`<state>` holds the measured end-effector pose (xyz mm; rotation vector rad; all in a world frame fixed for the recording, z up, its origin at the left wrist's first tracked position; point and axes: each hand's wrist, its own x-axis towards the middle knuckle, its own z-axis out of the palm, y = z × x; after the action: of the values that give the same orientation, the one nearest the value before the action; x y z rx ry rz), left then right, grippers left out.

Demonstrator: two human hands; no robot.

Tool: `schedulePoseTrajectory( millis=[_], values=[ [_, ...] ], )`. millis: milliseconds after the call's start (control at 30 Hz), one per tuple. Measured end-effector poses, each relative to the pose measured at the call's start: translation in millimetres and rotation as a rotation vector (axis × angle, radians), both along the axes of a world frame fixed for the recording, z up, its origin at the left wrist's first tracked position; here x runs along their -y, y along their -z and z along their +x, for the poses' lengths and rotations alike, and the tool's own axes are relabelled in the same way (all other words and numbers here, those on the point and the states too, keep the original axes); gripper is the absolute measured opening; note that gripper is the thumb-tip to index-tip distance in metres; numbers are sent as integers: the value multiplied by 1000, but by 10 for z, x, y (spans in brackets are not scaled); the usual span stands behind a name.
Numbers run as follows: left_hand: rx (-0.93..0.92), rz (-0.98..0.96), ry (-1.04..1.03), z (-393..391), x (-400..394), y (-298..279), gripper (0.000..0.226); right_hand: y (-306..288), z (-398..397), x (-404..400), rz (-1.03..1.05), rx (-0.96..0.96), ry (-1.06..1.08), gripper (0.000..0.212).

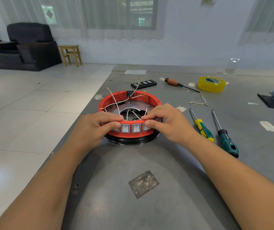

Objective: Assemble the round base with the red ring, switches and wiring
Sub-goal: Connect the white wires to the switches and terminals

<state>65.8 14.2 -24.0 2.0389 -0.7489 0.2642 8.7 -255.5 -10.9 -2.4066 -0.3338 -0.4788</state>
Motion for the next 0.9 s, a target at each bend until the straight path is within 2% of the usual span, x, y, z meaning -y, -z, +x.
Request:
schedulePoseTrajectory(
  millis=[200, 300, 367, 467, 567, 667, 800, 900],
  values=[
    [27, 57, -57, -42, 13, 69, 27, 80, -15, 31, -73, 39, 7, 22],
    [181, 98, -113, -141, 169, 83, 24, 162, -25, -4, -48, 112, 32, 22],
    [263, 172, -121, -227, 327, 86, 33, 203, -45, -59, -19, 177, 39, 20],
    [317, 273, -154, -332, 530, 67, 33, 176, -87, -103, 25, 188, 32, 22],
    [359, 285, -219, -373, 674, 10, 32, -3, -81, 48, 201, 152, 42, 23],
    [429, 384, -228, -383, 929, -65, 32, -246, 37, 459, 291, 36, 226, 15],
    [430, 606, -293, -349, 1378, -111, 39, -385, 241, 1246, 66, -215, 464, 16],
    [472, 682, -368, -278, 1510, 14, 41, -295, 440, 1757, -82, -363, 587, 26]
  ],
)
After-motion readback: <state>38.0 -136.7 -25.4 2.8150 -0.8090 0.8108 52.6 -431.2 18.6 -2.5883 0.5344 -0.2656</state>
